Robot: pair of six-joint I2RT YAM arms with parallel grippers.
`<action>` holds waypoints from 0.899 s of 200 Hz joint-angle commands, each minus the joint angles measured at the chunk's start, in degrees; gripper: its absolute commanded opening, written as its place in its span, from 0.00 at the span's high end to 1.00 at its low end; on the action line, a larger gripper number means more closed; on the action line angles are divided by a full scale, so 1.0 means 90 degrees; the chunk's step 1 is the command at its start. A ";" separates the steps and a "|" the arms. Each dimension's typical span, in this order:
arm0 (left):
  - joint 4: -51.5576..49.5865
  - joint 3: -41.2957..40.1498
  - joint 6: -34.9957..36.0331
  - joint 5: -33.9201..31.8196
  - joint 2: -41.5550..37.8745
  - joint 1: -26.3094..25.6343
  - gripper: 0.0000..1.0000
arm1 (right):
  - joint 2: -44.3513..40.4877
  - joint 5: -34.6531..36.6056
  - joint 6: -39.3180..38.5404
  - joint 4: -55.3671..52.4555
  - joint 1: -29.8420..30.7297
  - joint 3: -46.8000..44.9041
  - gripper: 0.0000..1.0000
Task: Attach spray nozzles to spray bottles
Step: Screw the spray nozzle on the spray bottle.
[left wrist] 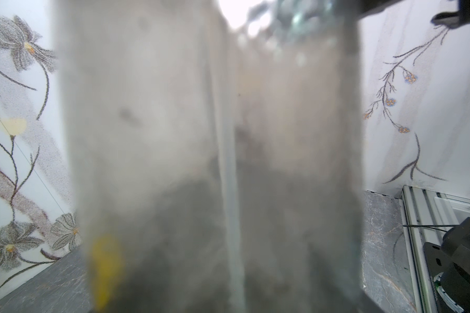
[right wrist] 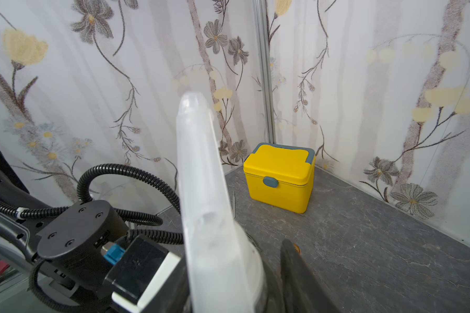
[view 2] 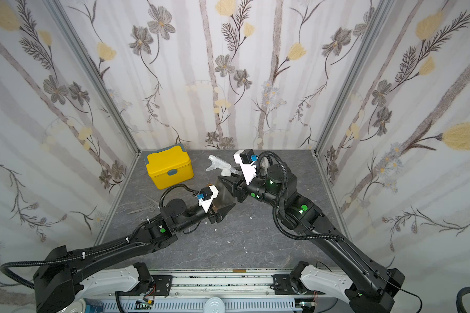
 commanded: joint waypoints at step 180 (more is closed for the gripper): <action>0.0484 0.0034 0.0031 0.0124 -0.0029 -0.0004 0.33 | 0.0040 -0.0967 -0.0612 -0.1065 -0.0691 0.0874 0.44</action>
